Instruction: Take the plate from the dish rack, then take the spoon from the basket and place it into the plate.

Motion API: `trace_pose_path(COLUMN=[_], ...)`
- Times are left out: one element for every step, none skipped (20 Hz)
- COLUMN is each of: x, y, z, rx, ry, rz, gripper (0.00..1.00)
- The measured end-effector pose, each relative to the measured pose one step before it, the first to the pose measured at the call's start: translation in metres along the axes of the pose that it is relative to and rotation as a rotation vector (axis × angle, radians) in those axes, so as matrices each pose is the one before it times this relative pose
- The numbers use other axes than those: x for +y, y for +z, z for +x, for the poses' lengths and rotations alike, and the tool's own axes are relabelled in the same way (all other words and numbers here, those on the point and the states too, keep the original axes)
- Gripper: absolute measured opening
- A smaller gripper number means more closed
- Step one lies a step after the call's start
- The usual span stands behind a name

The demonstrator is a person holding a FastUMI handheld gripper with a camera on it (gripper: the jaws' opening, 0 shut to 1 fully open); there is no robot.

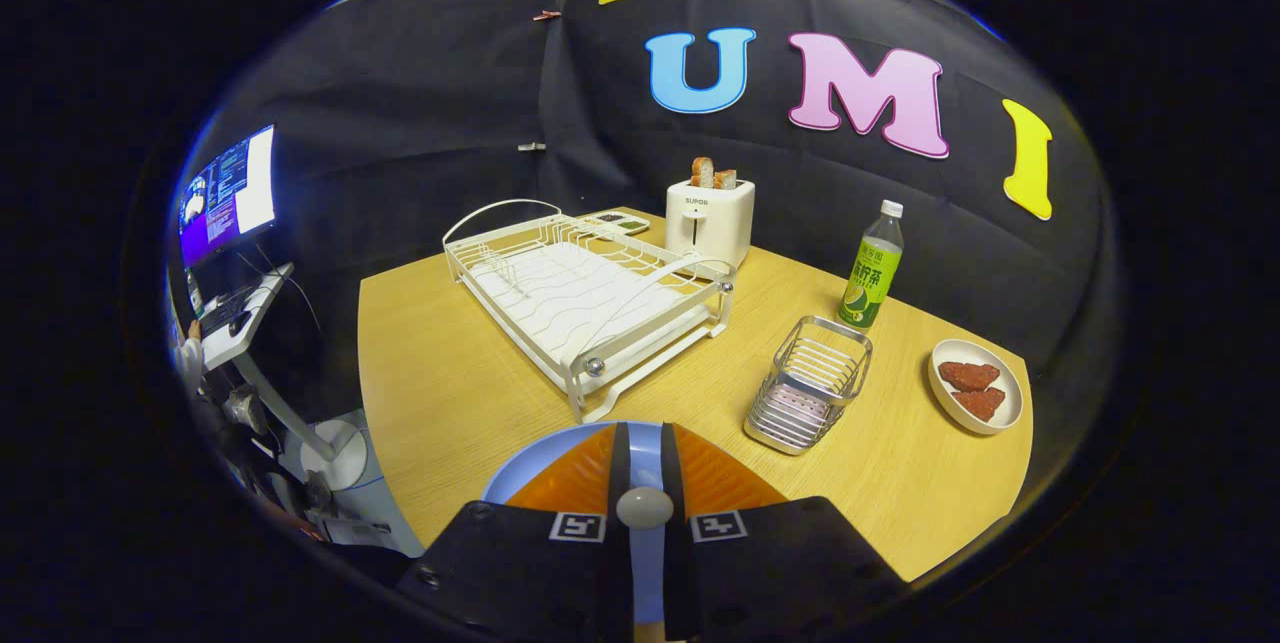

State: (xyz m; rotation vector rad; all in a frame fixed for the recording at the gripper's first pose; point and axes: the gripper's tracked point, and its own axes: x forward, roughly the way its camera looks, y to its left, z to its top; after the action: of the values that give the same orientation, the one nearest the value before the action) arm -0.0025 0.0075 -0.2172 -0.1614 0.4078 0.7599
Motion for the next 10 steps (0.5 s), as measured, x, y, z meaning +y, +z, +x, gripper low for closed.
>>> trace_pose_path(x=[-0.00067,0.00078,0.0005,0.00103,0.00197,0.00461,0.00126,0.00171,0.00017,-0.00169], y=[-0.00013,0.00039,-0.00106,-0.00018,0.00097,0.00239,0.00344,0.00774,0.00742,0.00684], z=[0.00121,-0.00013,-0.00003,-0.00057,-0.00132,-0.00254,-0.0026,-0.00322,-0.0033,-0.00293], rx=[0.0014,0.00529,0.00689,0.00939,0.00579,0.0047,-0.00318,-0.0154,-0.01416,-0.01372], ry=[-0.00065,0.00226,0.00274,0.0024,0.01223,0.01707,0.00367,0.00484,-0.00739,-0.01415], rz=[0.01216,0.01344,0.01588,0.01486,0.01938,0.01879,0.01246,0.00783,0.00455,0.00516], gripper=[0.16,0.17,0.19,0.22,0.33,0.55,0.78,1.0,1.0,0.99])
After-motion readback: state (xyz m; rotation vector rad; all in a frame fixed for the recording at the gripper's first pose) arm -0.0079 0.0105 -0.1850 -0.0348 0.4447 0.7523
